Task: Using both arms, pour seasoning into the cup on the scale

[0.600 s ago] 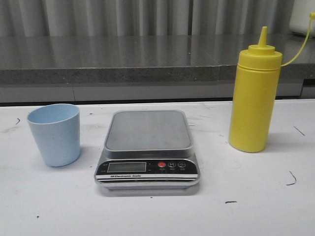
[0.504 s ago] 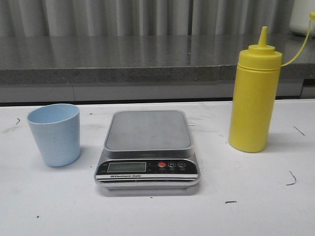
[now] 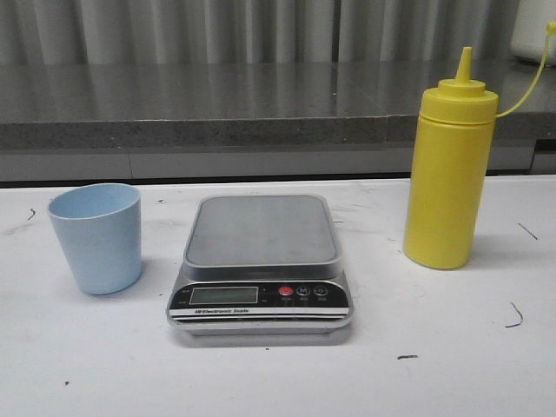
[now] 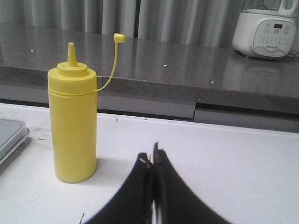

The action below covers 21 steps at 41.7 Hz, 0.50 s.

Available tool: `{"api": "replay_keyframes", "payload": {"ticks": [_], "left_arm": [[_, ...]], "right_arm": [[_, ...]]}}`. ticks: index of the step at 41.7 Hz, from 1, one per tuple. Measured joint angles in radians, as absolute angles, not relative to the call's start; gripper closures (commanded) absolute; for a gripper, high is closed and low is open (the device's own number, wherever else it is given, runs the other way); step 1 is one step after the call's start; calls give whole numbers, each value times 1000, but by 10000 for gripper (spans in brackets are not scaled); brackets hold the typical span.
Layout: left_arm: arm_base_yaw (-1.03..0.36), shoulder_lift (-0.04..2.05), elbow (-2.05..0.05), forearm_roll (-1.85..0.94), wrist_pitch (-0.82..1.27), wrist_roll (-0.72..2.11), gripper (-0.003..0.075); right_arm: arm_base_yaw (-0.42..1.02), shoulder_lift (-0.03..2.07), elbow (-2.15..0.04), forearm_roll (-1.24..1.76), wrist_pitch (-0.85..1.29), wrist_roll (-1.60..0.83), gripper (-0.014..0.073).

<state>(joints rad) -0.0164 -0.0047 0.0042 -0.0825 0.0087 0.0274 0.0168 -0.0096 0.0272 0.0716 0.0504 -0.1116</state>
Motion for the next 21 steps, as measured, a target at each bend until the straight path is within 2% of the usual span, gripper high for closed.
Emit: {"api": "replay_keyframes", "payload": {"ticks": [21], "left_arm": [[-16, -5, -1, -85, -49, 27, 740]], "right_arm": [[17, -10, 19, 100, 41, -112, 662]]}}
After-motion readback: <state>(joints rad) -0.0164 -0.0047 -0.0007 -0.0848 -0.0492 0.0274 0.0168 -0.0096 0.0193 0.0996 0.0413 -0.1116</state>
